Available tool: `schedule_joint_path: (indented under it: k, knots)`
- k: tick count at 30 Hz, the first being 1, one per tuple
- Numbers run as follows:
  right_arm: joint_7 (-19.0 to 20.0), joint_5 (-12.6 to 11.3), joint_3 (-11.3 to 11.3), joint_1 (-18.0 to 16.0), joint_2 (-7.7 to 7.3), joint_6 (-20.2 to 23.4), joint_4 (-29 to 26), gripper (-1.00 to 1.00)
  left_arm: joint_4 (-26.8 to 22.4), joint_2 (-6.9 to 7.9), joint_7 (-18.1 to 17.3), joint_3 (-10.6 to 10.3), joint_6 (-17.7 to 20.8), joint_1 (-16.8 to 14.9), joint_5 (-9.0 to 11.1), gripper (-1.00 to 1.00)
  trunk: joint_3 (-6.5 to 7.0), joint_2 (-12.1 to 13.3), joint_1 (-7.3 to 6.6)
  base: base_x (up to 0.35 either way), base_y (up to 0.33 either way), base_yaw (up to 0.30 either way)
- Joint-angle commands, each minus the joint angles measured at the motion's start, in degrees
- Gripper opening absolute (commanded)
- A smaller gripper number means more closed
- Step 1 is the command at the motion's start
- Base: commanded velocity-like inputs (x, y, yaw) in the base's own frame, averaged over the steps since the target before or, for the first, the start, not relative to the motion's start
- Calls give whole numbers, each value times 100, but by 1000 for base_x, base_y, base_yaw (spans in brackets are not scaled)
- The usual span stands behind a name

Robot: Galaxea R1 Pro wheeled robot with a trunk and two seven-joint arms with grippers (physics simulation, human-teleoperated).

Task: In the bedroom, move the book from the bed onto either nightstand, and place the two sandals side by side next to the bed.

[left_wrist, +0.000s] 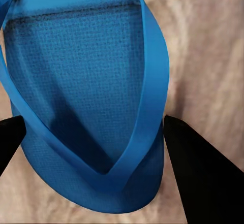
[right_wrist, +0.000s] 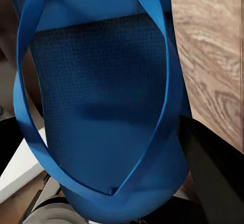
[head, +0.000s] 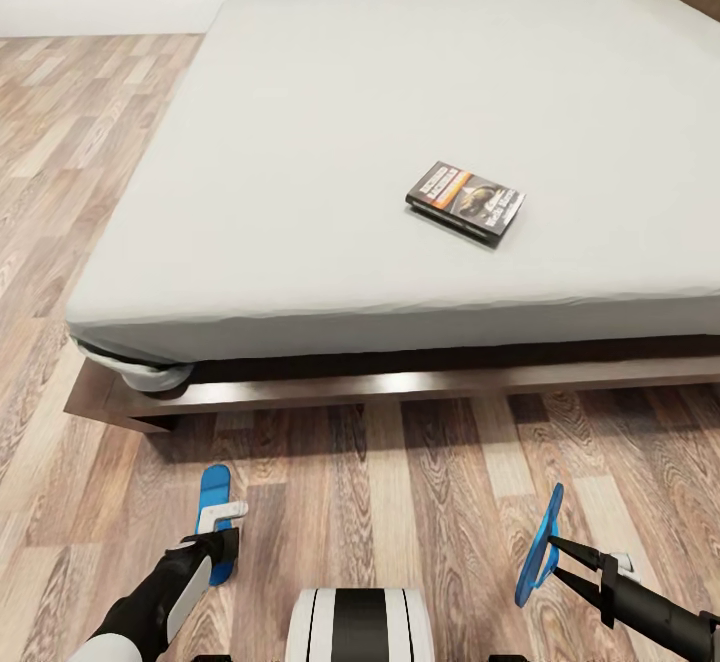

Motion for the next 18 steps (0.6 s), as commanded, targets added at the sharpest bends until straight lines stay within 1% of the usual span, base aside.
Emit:
schedule_joint_path:
  k: [1, 12, 18]
  knots:
    - [8, -16, -10, -2, 0, 45, 1, -100, -12, 5, 44, -31, 29, 0, 50, -100, -26, -3, 1, 0, 0, 0]
    - [8, -16, -10, -2, 0, 45, 0, -100, -12, 4, 49, -38, 44, 0, 50, -100, -270, -18, 30, 0, 0, 0]
    - [8, -18, -10, -2, 0, 45, 2, -100, -12, 4, 49, -32, 44, 0, 49, -100, -270, -18, 30, 0, 0, 0]
